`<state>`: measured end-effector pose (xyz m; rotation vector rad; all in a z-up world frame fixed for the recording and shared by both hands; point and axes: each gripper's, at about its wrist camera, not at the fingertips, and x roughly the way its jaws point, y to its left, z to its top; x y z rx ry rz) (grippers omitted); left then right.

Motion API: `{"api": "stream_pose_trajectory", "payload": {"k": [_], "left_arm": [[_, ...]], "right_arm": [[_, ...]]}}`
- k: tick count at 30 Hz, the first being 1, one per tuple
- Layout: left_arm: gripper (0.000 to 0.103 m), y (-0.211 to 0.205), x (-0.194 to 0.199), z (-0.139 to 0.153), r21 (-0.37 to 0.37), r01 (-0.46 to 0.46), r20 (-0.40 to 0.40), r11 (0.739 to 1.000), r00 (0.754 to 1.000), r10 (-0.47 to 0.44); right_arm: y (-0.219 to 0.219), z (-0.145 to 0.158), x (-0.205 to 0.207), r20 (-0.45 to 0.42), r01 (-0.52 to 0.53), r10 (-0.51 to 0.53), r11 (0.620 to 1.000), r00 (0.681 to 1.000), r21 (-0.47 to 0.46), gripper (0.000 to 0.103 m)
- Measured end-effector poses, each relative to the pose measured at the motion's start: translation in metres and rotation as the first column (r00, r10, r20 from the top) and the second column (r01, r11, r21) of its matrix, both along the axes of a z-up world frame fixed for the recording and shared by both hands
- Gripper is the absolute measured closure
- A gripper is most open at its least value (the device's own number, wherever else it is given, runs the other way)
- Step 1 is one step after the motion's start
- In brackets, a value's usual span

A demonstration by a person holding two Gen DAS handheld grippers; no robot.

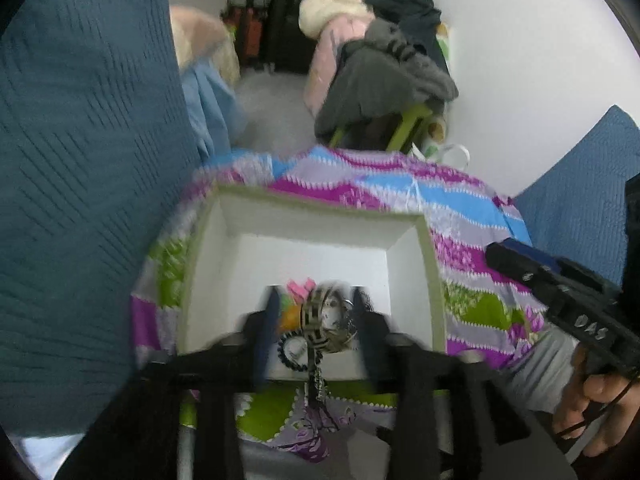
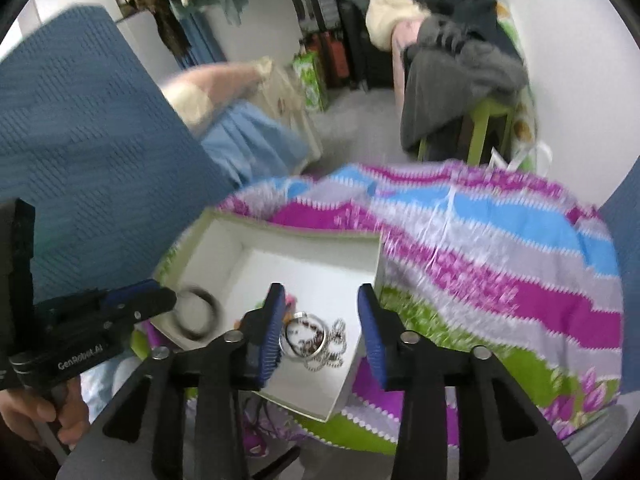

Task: Organize jewelry
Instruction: 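Open both tools to drop the hoop and bangle into the box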

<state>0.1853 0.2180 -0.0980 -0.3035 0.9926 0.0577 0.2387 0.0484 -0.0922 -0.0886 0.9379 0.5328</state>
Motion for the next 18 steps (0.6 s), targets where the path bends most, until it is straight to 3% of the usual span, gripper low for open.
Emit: {"api": "stream_pose_trajectory", "payload": {"k": [3, 7, 9, 12, 18], "left_arm": [[0.041, -0.006, -0.010, 0.034, 0.031, -0.005, 0.063, 0.999, 0.998, 0.003], [0.039, -0.014, -0.023, 0.074, 0.070, -0.017, 0.126, 0.997, 0.992, 0.008], [0.032, -0.019, -0.033, 0.096, 0.085, -0.027, 0.161, 0.996, 0.987, 0.013], [0.031, -0.025, -0.050, 0.125, 0.106, -0.051, 0.218, 0.993, 0.976, 0.027], [0.027, -0.040, -0.094, 0.170, 0.128, -0.084, 0.309, 0.988, 0.950, 0.041]], "right_arm": [[-0.011, 0.038, -0.007, 0.075, 0.010, -0.013, 0.999, 0.997, 0.034, 0.052], [-0.025, 0.084, -0.019, 0.159, 0.012, -0.022, 0.998, 0.987, 0.068, 0.049], [-0.032, 0.103, -0.027, 0.194, 0.014, -0.031, 0.996, 0.980, 0.084, 0.035], [-0.045, 0.131, -0.044, 0.252, 0.018, -0.047, 0.993, 0.966, 0.117, 0.026], [-0.068, 0.164, -0.086, 0.328, 0.011, -0.065, 0.986, 0.942, 0.165, 0.020]]}}
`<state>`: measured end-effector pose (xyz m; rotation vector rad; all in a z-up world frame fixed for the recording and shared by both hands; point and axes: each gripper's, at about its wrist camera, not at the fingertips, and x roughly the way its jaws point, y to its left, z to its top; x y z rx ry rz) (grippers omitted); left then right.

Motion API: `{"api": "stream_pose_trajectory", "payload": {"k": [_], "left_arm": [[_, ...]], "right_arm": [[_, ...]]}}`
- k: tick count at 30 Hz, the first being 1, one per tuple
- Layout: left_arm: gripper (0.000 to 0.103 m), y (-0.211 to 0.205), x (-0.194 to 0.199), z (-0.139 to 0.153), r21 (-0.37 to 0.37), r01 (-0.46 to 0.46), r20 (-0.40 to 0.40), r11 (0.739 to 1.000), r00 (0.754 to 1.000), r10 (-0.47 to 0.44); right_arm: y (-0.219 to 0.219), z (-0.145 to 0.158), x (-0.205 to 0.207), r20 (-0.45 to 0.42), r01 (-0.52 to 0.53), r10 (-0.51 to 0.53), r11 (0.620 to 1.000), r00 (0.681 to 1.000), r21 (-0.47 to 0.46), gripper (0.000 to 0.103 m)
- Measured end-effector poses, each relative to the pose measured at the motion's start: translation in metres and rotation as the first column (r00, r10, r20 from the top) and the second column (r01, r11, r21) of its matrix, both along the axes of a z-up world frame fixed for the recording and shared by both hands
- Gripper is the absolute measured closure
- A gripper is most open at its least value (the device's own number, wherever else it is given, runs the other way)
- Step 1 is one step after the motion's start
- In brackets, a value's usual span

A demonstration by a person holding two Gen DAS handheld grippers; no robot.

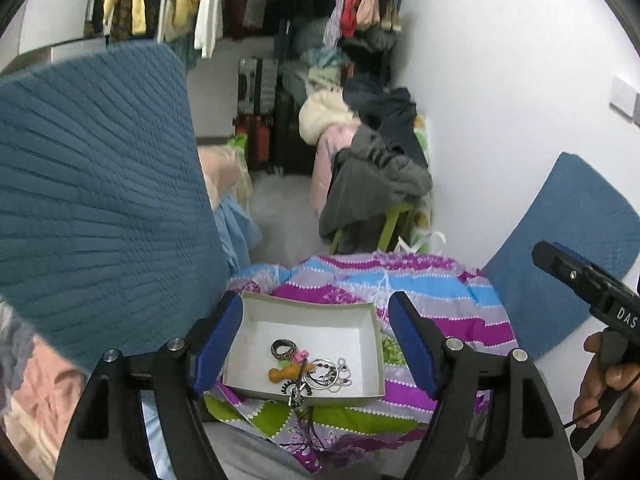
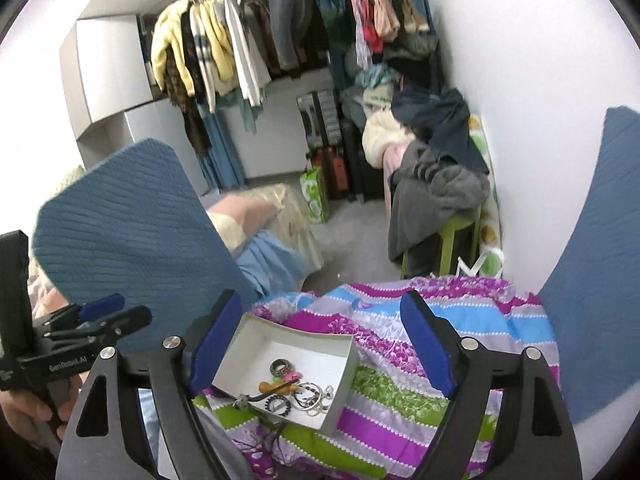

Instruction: Organize jewelry

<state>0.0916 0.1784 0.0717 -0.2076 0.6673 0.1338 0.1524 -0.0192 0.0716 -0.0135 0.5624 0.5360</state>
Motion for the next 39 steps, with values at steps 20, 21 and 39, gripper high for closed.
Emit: {"api": "stream_pose_trajectory", "payload": {"k": [20, 21, 39], "left_arm": [[0.027, -0.038, -0.071, -0.008, 0.004, -0.006, 0.024, 1.000, 1.000, 0.006], [0.027, -0.038, -0.072, -0.011, 0.001, -0.005, 0.018, 1.000, 1.000, 0.005], [0.027, -0.026, -0.079, -0.060, 0.021, 0.008, -0.026, 1.000, 1.000, -0.007]], "right_arm": [[-0.030, -0.021, -0.084, 0.049, 0.023, -0.024, 1.000, 0.999, 0.018, 0.012], [-0.031, -0.023, -0.087, 0.048, 0.024, -0.025, 1.000, 0.999, 0.019, 0.012], [-0.022, -0.085, -0.095, 0.018, 0.110, -0.109, 0.994, 0.994, -0.021, 0.000]]}}
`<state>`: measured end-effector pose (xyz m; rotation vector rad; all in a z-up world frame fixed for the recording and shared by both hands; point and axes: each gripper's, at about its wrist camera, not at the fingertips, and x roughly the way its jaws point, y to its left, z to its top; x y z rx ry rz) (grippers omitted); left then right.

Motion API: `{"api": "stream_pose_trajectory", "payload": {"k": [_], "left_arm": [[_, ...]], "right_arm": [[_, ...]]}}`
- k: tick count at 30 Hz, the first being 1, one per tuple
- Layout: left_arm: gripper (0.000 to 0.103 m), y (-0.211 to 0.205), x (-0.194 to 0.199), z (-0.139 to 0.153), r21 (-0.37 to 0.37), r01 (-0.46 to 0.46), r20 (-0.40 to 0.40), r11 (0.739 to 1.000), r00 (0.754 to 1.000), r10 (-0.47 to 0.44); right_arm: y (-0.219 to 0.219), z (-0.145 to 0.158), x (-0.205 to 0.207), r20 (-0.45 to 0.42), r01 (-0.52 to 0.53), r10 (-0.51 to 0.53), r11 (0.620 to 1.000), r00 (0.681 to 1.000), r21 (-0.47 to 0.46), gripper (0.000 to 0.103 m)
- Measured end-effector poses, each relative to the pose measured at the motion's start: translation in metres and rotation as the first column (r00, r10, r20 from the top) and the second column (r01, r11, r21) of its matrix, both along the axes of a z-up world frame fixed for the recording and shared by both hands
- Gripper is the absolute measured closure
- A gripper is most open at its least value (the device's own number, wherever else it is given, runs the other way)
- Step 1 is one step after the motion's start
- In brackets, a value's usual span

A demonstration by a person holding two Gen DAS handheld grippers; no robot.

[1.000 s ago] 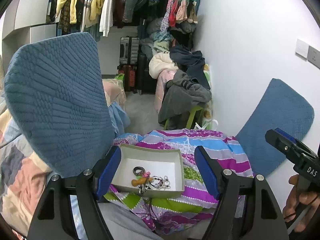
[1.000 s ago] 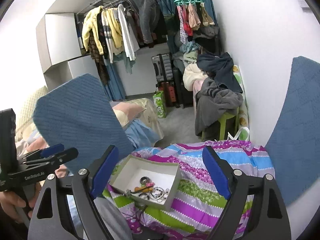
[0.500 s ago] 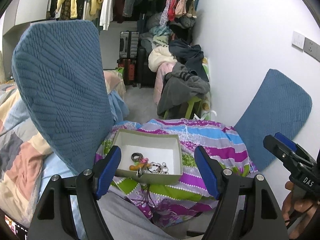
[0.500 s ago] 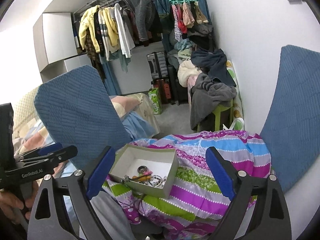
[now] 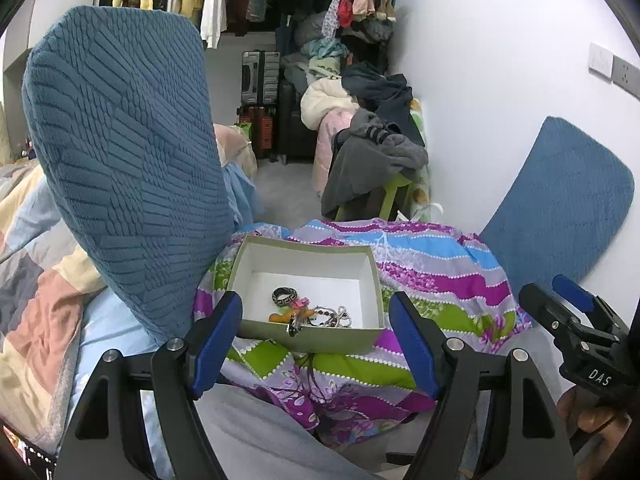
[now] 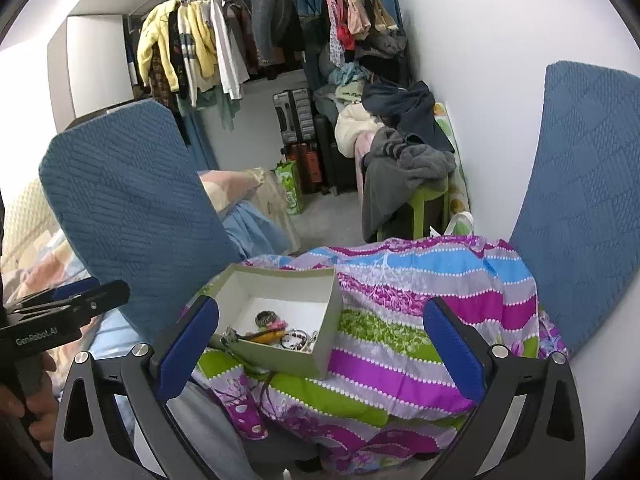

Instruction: Organize jewelry

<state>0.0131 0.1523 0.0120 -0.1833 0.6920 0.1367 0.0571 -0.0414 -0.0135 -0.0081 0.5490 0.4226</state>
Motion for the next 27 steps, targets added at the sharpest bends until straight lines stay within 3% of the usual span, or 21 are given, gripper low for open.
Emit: {"api": "stream_pose_trajectory", "payload": {"k": [27], "left_arm": [[0.027, 0.003, -0.004, -0.013, -0.010, 0.010, -0.029, 1.000, 1.000, -0.010]], "right_arm": [[0.004, -0.014, -0.006, 0.005, 0.043, -0.043, 0.997, 0.999, -0.071, 0.000]]}}
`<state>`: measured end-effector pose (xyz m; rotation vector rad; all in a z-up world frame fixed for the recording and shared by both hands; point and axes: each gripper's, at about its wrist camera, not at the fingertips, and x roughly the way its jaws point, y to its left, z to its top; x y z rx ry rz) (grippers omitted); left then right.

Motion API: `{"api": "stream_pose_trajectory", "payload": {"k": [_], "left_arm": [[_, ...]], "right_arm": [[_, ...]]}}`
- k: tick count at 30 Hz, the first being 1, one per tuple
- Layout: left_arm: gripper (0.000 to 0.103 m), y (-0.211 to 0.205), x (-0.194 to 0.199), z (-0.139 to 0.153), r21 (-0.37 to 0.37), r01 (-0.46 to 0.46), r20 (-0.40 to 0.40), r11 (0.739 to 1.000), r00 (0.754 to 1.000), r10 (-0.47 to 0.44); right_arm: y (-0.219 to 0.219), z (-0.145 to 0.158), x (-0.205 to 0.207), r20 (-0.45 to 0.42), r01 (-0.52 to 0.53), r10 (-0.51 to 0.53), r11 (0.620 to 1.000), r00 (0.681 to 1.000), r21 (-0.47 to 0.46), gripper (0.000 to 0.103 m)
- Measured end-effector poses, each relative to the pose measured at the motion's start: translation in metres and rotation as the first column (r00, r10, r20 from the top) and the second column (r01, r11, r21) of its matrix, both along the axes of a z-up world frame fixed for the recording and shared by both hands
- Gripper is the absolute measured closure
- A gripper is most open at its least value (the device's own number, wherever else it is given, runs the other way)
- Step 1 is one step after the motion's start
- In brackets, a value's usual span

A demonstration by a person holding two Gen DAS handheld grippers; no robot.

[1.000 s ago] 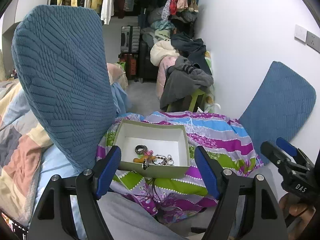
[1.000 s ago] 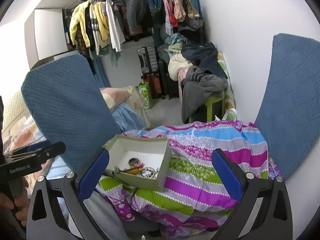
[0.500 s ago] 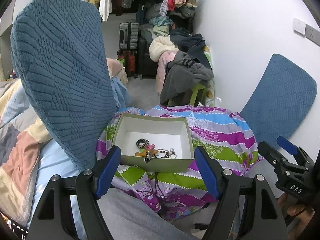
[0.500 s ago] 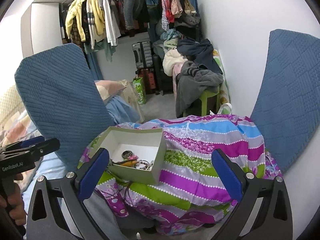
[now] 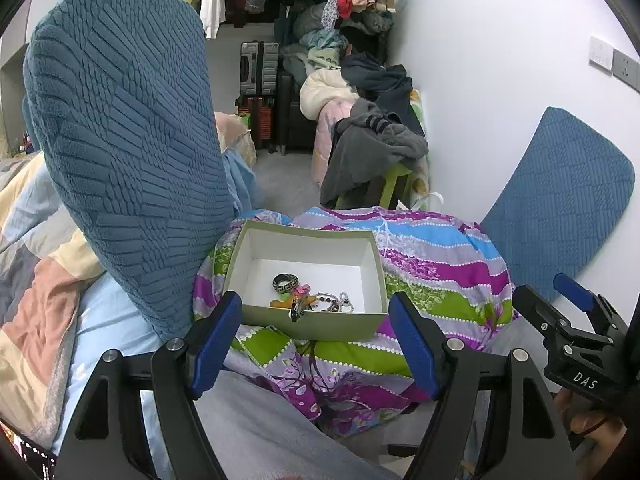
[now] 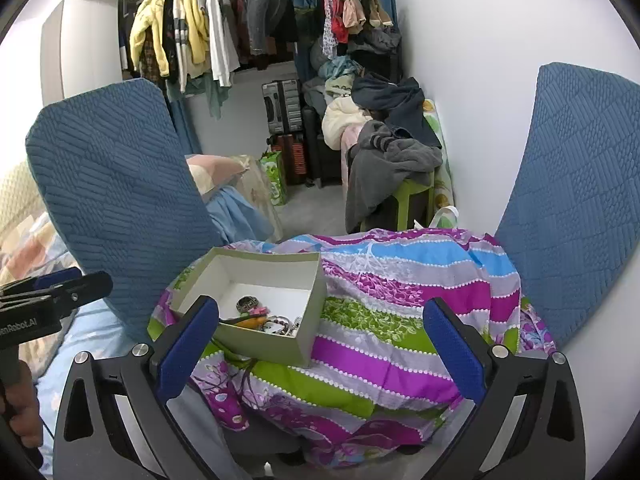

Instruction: Organize jewelry

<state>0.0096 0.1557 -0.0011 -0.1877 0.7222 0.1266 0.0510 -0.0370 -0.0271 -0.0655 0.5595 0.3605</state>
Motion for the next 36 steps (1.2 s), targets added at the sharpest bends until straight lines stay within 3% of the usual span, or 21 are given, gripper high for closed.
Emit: {"api": "stream_pose_trajectory", "payload": {"k": [36], "left_arm": [[0.025, 0.0035, -0.0029, 0.0094, 0.019, 0.006, 0.005, 1.000, 1.000, -0.006]], "right_arm": [[-0.0070, -0.0051, -0.0060, -0.006, 0.018, -0.018, 1.000, 1.000, -0.004, 0.000]]}}
